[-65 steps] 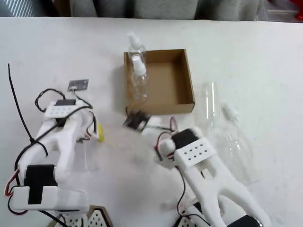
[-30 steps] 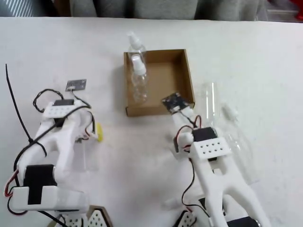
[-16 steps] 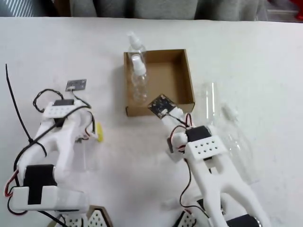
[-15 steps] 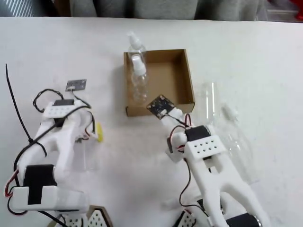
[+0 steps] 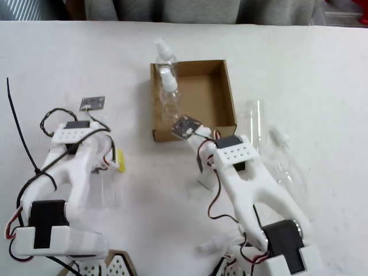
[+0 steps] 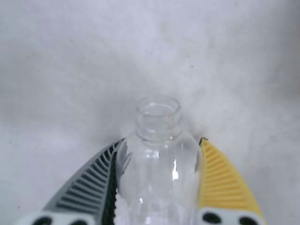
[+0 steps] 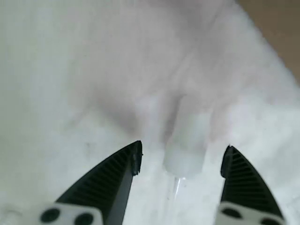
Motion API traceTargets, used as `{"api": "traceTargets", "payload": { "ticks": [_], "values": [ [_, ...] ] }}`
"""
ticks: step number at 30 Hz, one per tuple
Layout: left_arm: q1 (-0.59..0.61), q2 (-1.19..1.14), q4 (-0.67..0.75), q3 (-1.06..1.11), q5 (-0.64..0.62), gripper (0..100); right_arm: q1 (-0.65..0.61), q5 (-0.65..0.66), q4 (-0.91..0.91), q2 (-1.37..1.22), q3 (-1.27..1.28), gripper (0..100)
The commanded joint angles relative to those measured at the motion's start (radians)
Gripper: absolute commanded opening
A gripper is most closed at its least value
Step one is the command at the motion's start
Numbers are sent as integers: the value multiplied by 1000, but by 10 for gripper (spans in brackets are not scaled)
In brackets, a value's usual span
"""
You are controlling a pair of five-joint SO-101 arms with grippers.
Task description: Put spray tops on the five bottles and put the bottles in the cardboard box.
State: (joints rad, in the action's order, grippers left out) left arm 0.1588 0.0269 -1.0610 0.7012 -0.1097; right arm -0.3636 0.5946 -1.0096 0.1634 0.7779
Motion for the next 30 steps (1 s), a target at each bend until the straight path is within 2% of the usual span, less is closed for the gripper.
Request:
{"api": "traceTargets", "payload": {
  "ticks": [1,7,15,22,30],
  "values": [
    [15,16,25,-55,12,22,-1,15,27,-21,-52,251],
    [15,16,25,-55,12,22,5,101,36,-76,-55,227],
    [15,16,25,-55,12,22,5,104,71,-99,-57,12],
    [15,16,25,-55,12,22,59,97,65,-82,-64,16],
    [12,16,25,-54,12,22,107,-164,-168,102,-249,16]
  ]
}}
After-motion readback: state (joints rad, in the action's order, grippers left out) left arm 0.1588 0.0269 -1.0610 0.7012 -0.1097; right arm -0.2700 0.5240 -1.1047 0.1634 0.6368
